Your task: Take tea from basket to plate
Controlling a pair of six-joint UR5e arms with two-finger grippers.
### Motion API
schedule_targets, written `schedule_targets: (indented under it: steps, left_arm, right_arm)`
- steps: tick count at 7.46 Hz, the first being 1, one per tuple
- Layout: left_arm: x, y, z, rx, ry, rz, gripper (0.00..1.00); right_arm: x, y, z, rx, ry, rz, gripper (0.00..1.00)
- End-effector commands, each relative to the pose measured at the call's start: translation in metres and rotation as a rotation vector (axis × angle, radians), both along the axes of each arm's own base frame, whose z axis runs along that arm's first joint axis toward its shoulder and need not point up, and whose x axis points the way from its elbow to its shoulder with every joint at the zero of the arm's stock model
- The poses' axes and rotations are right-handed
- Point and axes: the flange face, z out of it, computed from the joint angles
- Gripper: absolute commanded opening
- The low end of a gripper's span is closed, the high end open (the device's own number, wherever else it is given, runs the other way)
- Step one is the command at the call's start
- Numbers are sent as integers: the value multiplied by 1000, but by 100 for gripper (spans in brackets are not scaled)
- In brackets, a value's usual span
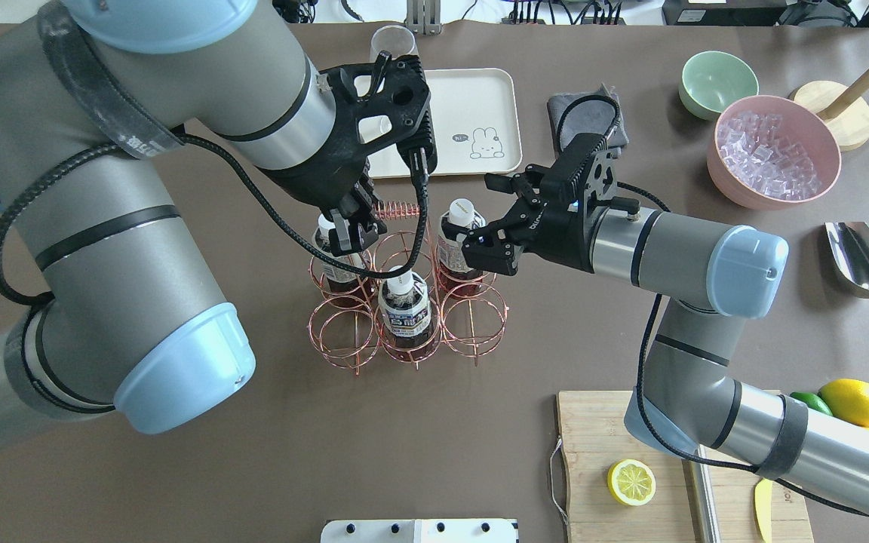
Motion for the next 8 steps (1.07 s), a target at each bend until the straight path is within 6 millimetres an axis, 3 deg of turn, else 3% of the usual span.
schedule_targets:
  steps: [1,5,6,8]
  left_arm:
    - [3,-2,1,-4,-5,0,0]
    - [3,-3,1,-3,-2,1,0]
    - [4,-3,0,-2,-1,1,0]
    - [4,-3,0,-1,-1,2,0]
  right_arm:
    - [-15,14,2,-6,1,-6,100]
    - [-18,9,8,24,36,25,98]
    - [-22,8,14,19,47,28,82]
    - [-23,5,18,50,74,47,31]
